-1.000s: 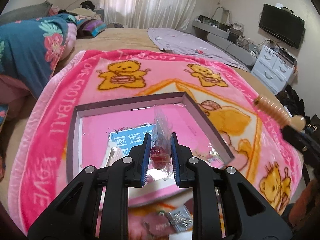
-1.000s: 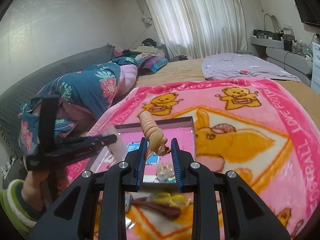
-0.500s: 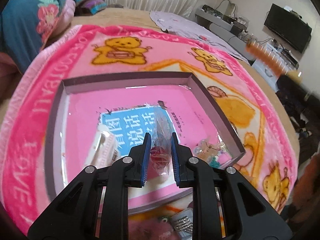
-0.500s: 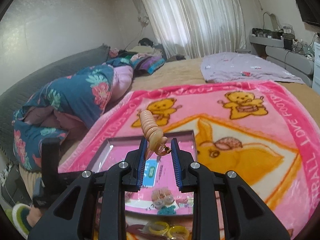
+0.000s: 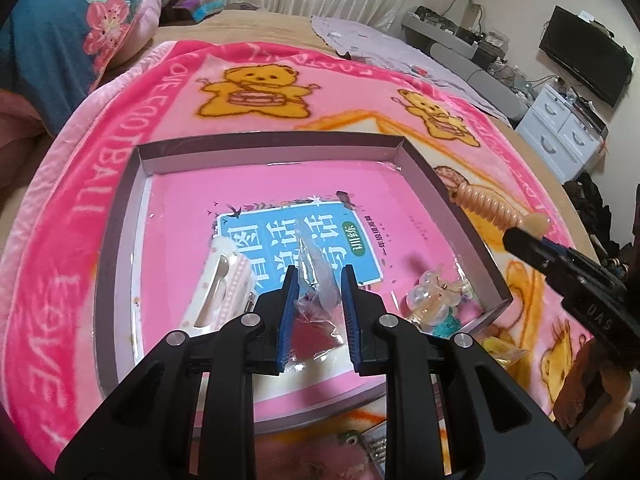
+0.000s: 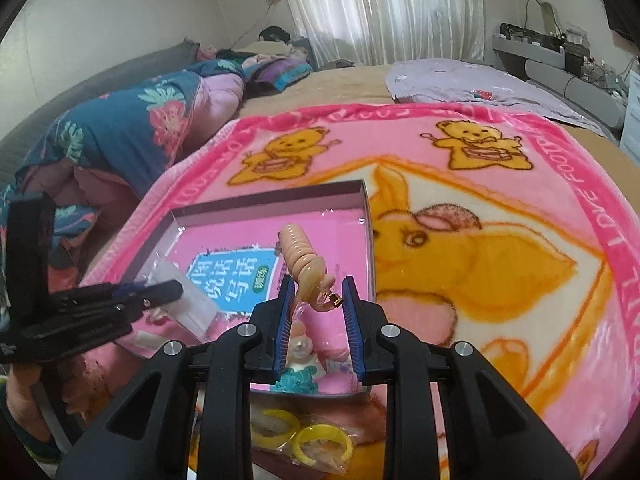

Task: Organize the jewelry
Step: 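Carry the bag and hair tie into the box and open both tools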

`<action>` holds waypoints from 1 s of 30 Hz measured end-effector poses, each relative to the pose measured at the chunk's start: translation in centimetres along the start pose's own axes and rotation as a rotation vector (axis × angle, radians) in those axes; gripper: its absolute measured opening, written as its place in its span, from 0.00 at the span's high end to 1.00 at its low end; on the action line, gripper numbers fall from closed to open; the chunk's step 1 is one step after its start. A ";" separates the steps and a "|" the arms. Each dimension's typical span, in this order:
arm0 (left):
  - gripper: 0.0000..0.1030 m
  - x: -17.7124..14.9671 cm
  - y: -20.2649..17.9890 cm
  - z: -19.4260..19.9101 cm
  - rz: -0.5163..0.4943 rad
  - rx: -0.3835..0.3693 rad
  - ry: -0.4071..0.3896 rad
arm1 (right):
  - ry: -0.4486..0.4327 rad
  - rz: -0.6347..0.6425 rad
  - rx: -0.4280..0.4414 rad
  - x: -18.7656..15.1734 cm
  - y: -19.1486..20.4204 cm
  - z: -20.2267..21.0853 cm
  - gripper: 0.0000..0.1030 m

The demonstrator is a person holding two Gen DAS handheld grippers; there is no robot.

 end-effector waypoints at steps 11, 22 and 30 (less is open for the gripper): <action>0.66 0.3 1.9 1.0 0.032 0.042 -0.012 | 0.128 0.045 0.006 -2.0 1.4 -2.8 0.77; 0.41 0.8 2.8 3.0 0.061 0.040 -0.022 | 0.153 0.043 0.013 -2.4 1.7 -2.8 0.77; 0.29 1.1 3.6 5.6 0.081 0.043 -0.046 | 0.116 0.044 0.018 -1.8 2.2 -1.3 0.54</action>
Point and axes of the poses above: each gripper's, at about its wrist camera, not at the fingertips, and z roughly against the way its jaws point, y to its left, x to its top, the point moved 4 cm from there along -z, roughly the way its jaws point, and after that the axes turned 11 degrees about z, right-handed, at the moved point
